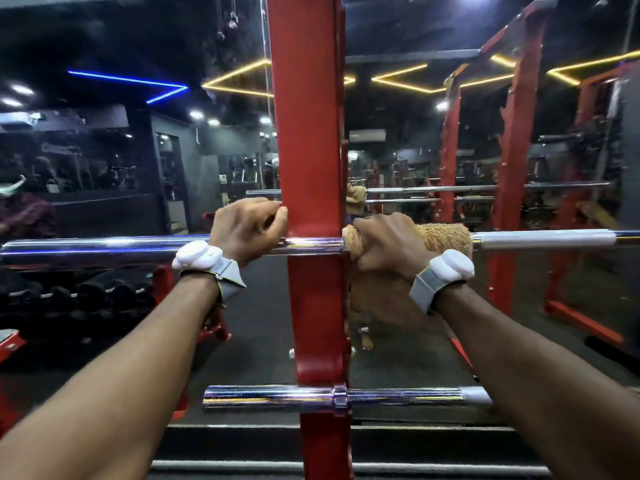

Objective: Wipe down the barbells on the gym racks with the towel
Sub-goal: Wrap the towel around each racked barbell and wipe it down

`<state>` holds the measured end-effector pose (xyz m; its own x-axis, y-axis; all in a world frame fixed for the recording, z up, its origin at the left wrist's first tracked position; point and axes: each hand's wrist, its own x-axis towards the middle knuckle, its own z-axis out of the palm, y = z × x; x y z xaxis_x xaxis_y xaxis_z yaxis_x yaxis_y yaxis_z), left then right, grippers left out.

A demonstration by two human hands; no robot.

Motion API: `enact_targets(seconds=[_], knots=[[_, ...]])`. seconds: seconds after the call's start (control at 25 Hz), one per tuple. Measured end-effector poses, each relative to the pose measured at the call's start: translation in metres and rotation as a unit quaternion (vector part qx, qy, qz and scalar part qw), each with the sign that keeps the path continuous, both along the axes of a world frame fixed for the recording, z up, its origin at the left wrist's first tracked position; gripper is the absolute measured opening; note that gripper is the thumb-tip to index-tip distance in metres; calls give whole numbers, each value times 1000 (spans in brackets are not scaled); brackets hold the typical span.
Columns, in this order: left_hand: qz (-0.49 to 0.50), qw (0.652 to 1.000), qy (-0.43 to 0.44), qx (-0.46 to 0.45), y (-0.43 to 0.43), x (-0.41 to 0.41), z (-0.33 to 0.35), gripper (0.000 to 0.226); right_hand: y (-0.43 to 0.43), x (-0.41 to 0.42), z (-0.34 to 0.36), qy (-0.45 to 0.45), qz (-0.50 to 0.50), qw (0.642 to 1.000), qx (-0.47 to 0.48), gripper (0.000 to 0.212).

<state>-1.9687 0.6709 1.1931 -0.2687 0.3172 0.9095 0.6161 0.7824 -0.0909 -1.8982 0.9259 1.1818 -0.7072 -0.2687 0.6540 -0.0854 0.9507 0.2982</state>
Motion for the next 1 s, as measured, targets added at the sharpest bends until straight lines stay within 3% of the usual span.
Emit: enact_targets(seconds=[0.12,0.28,0.44,0.52,0.64,0.72,0.84,0.92,1.0], knots=[[-34,999,-21,34,-8,-8,3,43,-3,2,-12,83,-3,996,43,56],[-49,999,0,-7,-19,-8,0,38,4,-10,10,-103,-34,992,-59,35],[-13,999,-28,11,-30,-12,-1,36,3,-10,15,-146,-28,985,-87,31],[8,998,-58,20,-30,-14,-3,36,2,-6,11,-112,-26,990,-79,28],[20,997,-73,16,-28,-15,-4,34,-5,-3,-14,66,-34,997,-35,37],[29,997,-73,11,-28,-15,-5,35,-10,-3,-28,122,-64,990,-7,40],[37,995,-88,8,-25,-17,-5,39,-7,-3,0,-33,-56,997,-34,36],[41,994,-103,13,-23,-20,-3,42,-6,-3,22,-161,-44,982,-90,27],[46,993,-111,16,-22,-20,-4,43,-7,-3,20,-151,-45,982,-103,24]])
